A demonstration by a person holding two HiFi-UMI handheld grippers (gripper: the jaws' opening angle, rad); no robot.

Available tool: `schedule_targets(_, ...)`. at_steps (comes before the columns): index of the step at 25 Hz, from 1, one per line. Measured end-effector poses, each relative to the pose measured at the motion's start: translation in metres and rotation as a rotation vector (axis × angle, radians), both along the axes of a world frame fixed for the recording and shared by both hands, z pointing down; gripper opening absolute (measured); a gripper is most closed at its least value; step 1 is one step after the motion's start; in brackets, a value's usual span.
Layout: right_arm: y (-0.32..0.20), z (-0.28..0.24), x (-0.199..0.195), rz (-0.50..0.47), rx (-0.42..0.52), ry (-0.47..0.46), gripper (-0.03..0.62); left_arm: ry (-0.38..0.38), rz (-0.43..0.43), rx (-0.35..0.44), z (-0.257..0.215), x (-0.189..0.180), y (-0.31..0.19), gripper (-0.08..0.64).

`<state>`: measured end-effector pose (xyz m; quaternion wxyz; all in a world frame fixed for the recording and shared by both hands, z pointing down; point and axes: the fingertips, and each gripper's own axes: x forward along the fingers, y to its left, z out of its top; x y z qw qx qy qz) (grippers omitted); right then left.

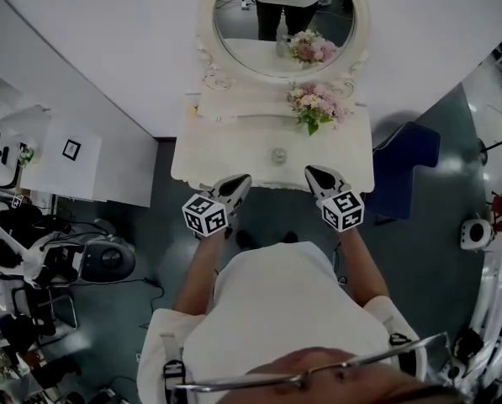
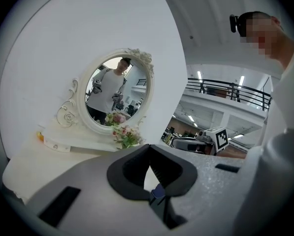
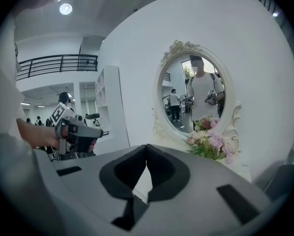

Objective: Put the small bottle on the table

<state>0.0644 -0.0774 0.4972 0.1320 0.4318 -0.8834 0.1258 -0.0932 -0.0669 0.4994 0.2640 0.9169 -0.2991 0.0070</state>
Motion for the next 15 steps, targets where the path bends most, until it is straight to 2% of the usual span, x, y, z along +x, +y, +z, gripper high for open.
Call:
schedule_targets(7,-0.001,0.000,-0.011,0.000,-0.008,-0.003,0.006,0.009,0.030,-0.006,-0.001,-0.001,0.005,0.003)
schedule_targets(15,0.005,-0.003,-0.016,-0.022,0.004,0.006,0.006,0.010,0.015,0.003,-0.002,-0.007,0.008,0.003)
